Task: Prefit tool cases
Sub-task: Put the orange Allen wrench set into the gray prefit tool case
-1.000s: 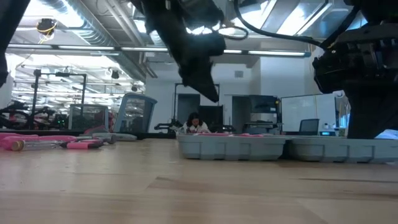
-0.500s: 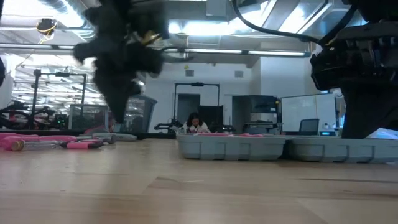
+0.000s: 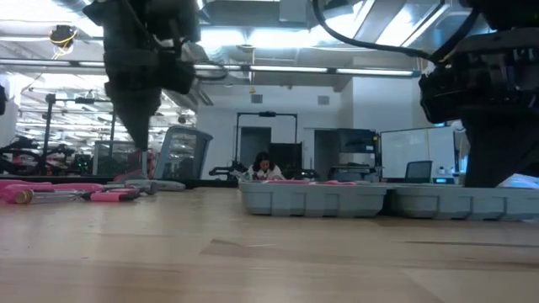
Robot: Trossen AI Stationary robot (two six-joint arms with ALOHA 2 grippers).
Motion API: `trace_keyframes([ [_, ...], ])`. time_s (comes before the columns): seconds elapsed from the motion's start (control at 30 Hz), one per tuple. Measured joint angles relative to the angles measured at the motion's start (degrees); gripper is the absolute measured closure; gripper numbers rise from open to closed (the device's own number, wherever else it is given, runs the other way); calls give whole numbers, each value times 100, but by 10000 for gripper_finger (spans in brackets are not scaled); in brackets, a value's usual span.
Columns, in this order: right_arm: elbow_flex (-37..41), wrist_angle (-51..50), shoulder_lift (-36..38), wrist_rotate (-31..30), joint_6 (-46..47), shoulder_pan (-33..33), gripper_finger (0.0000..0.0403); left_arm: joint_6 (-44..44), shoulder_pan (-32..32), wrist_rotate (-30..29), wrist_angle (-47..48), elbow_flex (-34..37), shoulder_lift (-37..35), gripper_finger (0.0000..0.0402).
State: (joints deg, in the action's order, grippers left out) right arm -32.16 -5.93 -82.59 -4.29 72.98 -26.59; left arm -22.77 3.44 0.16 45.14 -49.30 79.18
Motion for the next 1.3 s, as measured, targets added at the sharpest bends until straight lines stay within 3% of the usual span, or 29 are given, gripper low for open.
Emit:
trace_keyframes([
  [0.47, 0, -14, 0, -4, -189, 0, 403, -881, 347, 11, 599, 199, 2, 291],
  [0.7, 0, -15, 0, 90, -281, 0, 403, -1613, 178, 505, 423, 101, 2, 239],
  [0.87, 0, -15, 0, 141, -418, 0, 403, -1038, -549, 699, 53, 101, 2, 207],
  [1.13, 0, -15, 0, 238, -480, 0, 403, 742, -1313, -369, -718, 138, 47, 166],
  [1.2, 0, -13, 0, 244, -526, 0, 403, 1242, -1366, -421, -812, 176, 151, 158],
  [1.3, 0, -13, 0, 256, -556, 0, 403, 1253, -1347, -335, -716, 179, 355, 147],
])
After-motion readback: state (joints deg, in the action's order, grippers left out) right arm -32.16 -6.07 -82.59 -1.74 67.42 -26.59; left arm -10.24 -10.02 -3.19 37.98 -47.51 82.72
